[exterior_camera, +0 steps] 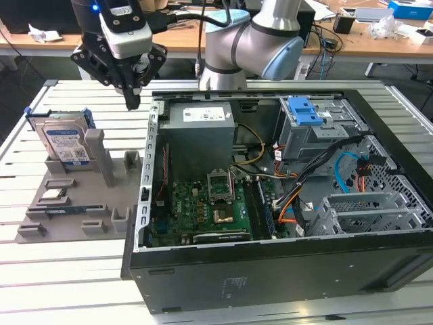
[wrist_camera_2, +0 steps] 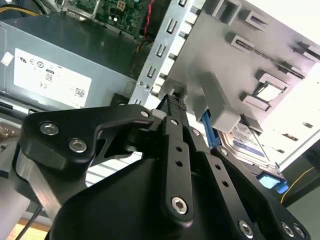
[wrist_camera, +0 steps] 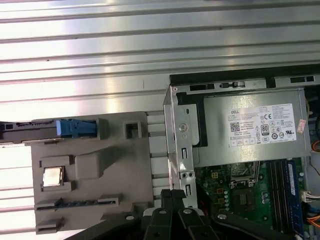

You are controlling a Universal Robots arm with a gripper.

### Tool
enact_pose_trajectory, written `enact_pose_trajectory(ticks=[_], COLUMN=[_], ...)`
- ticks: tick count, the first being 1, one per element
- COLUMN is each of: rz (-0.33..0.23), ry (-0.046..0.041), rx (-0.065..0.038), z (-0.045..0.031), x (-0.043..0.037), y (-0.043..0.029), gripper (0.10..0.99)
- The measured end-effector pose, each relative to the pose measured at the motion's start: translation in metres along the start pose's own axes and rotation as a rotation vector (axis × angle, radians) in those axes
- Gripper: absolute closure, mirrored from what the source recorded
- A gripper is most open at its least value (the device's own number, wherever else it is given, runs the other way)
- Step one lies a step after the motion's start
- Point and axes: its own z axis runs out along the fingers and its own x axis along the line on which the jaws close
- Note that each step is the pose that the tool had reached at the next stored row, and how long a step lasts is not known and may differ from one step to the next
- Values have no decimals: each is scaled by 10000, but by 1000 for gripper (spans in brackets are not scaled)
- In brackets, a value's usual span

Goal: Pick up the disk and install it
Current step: 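Reach for the disk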

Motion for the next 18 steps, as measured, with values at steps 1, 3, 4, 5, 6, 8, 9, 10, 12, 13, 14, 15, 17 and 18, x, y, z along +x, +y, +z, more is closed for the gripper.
enact_pose_trajectory(ticks=[1, 3, 4, 5, 6, 8, 9, 10, 12, 13, 14, 15, 17, 18], rz=[-1, 0, 0, -1, -2, 0, -1, -1, -2, 0, 0, 0, -1, -2], ry=[0, -1, -1, -1, 0, -1, 0, -1, 0, 0, -1, -1, -1, -1], rx=[0, -1, -1, -1, 0, -1, -1, -1, 0, 0, -1, -1, -1, -1], z=[-1, -3, -5, -6, -7, -9, -10, -10, -12, -13, -13, -13, -15, -16], x=[43, 144, 208, 243, 270, 384, 430, 456, 511, 537, 574, 600, 680, 731], y=[-3, -11, -15, -18, -20, -29, -32, -34, -38, -40, -43, -45, -51, -55], gripper=[980, 980, 980, 980, 980, 980, 980, 980, 980, 980, 980, 980, 980, 980])
